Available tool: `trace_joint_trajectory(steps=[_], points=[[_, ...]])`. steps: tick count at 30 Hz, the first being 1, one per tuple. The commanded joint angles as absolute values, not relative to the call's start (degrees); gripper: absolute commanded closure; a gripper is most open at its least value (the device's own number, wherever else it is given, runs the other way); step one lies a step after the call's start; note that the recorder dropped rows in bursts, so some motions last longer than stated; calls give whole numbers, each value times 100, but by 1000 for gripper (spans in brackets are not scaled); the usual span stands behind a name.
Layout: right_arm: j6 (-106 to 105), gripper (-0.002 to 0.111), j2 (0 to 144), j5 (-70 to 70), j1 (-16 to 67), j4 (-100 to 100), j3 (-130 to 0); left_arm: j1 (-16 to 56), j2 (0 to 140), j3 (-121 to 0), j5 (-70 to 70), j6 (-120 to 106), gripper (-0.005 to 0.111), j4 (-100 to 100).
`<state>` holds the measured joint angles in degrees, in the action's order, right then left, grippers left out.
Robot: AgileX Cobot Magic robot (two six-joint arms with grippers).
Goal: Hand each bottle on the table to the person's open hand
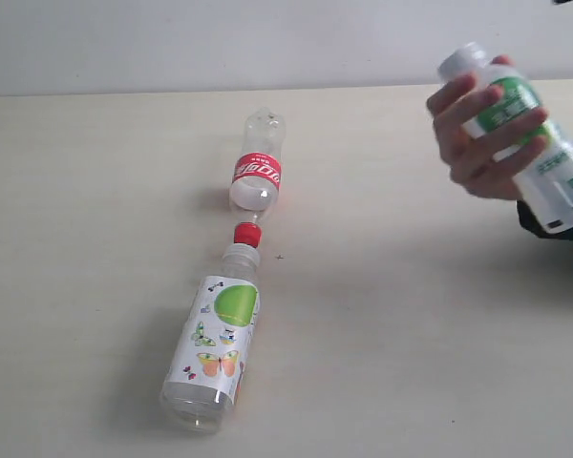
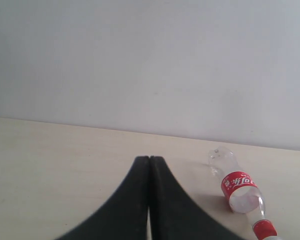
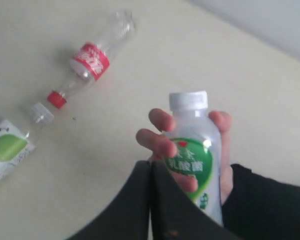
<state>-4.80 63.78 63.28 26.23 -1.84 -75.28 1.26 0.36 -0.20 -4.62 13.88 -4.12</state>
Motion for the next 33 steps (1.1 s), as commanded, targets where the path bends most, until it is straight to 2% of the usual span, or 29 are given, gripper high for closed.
trace_joint_trajectory(steps=[1, 7, 15, 24, 33], points=[[-859, 108, 4887, 5389, 2597, -221, -6629, 113, 0, 0, -467, 1384, 107, -429], [-890, 108, 3514, 4728, 2597, -1011, -5216, 113, 0, 0, -467, 1384, 107, -429], [-890, 108, 2613, 3586, 2597, -1671, -3553, 113, 0, 0, -467, 1384, 107, -429], [-876, 108, 1788, 3128, 2597, -1686, -2870, 113, 0, 0, -467, 1384, 107, -429], [-888, 108, 160, 3084, 2597, -1983, -2260, 113, 0, 0, -467, 1384, 107, -429]])
